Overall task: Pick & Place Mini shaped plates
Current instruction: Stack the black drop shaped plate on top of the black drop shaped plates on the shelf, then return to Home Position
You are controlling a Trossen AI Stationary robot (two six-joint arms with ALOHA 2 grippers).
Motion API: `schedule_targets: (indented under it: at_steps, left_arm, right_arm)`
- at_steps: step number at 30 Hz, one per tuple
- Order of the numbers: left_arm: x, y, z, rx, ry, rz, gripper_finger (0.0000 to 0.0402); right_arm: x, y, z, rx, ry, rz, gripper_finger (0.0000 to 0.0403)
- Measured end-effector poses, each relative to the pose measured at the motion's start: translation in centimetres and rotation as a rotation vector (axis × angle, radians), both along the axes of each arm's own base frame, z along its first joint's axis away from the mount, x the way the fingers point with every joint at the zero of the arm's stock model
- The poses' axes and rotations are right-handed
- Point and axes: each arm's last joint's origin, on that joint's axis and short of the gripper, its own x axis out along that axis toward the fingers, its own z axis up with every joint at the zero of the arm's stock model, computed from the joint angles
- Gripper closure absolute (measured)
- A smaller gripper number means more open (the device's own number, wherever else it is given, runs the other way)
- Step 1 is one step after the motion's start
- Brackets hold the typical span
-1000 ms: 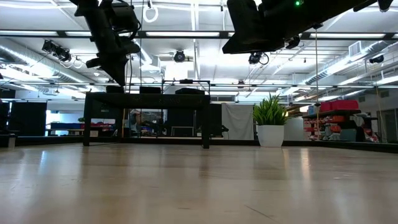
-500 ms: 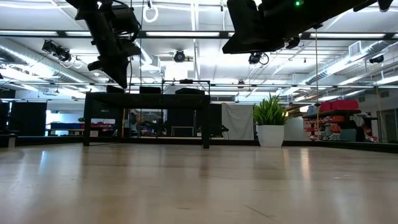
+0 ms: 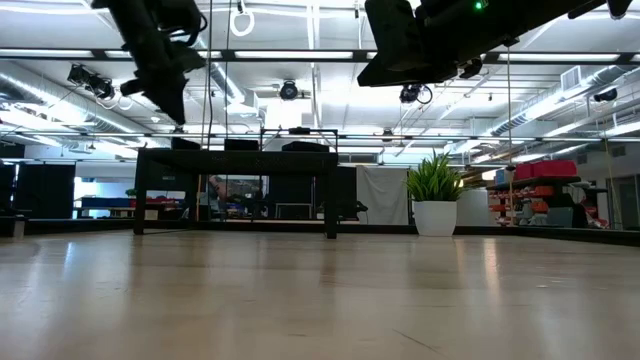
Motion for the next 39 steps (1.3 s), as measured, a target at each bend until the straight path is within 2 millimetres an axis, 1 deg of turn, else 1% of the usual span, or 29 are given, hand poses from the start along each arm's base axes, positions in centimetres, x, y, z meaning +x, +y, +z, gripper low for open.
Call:
schedule_targets:
  at_steps: [8,12,16,23,28,32,34,36,39]
  left_arm:
    - [-0.1,0.2,-3.2,-0.020,0.028,0.001,0.0398]
    - [-0.3,0.2,-3.8,-0.026,0.042,0.013,0.0396]
    - [-0.3,0.3,-3.3,-0.004,0.020,0.014,0.0388]
    - [-0.1,0.4,-0.5,0.064,-0.057,0.018,0.0394]
    - [0.1,0.4,-0.2,0.081,-0.063,-0.001,0.0398]
    - [0.9,-0.8,0.2,0.122,-0.078,-0.101,0.0394]
    - [1.4,-2.0,0.7,0.156,-0.102,-0.180,0.0395]
    - [1.9,-3.3,0.8,0.197,-0.154,-0.247,0.0397]
    - [2.5,-5.3,0.4,0.274,-0.273,-0.351,0.0398]
  right_arm:
    - [0.0,0.0,0.0,0.002,-0.004,0.000,0.0314]
    - [0.0,0.0,0.0,0.002,-0.004,0.000,0.0314]
    - [0.0,0.0,0.0,0.002,-0.004,0.000,0.0314]
    - [0.0,0.0,0.0,0.002,-0.004,-0.002,0.0314]
    - [0.0,0.0,0.0,0.001,-0.003,-0.002,0.0314]
    - [-0.3,0.2,0.1,-0.065,0.075,0.019,0.0314]
    - [-1.0,0.1,1.4,-0.059,0.087,0.050,0.0317]
    - [-2.0,-0.3,2.9,-0.004,0.116,0.151,0.0325]
    - [-3.4,-1.8,4.5,0.153,0.210,0.365,0.0341]
